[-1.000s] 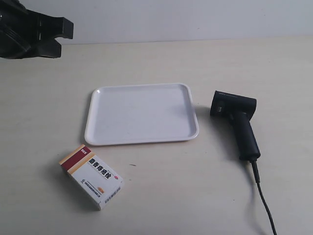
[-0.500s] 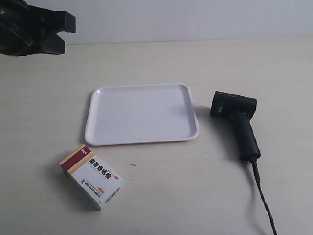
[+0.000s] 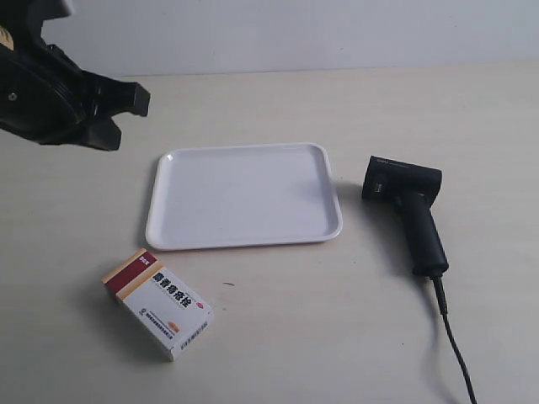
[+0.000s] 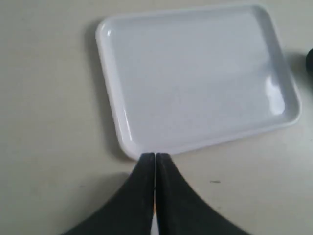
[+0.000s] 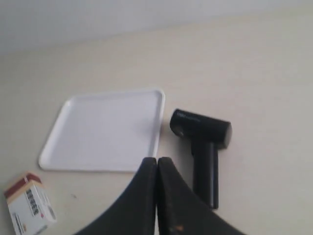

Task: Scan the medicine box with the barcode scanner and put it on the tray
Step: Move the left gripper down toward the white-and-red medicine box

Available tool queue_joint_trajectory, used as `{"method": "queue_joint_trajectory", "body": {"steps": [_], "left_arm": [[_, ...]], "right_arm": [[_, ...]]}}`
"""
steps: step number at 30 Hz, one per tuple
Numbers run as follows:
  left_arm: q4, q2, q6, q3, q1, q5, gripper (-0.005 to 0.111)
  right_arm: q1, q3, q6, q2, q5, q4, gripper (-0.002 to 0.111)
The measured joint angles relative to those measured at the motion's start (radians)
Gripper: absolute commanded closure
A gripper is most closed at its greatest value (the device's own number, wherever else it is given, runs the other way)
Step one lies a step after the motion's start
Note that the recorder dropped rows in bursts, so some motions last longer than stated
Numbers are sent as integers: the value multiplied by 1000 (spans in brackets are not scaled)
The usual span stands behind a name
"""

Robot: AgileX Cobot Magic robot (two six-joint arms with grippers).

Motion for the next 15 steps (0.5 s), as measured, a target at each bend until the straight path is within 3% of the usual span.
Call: {"method": "queue_joint_trajectory", "body": {"steps": [5, 6, 10, 15], "left_arm": [[0, 40, 99, -50, 0, 144, 59], [0, 40, 118, -61, 0, 157, 48], [-8, 42, 113, -103, 0, 253, 42], [-92, 54, -114, -109, 0, 366, 36]], "right_arm": [[0, -109, -2, 202, 141, -34, 108], [0, -117, -2, 230, 150, -36, 108], [0, -126, -2, 288, 164, -40, 108], [0, -130, -24, 288, 161, -42, 108]]}}
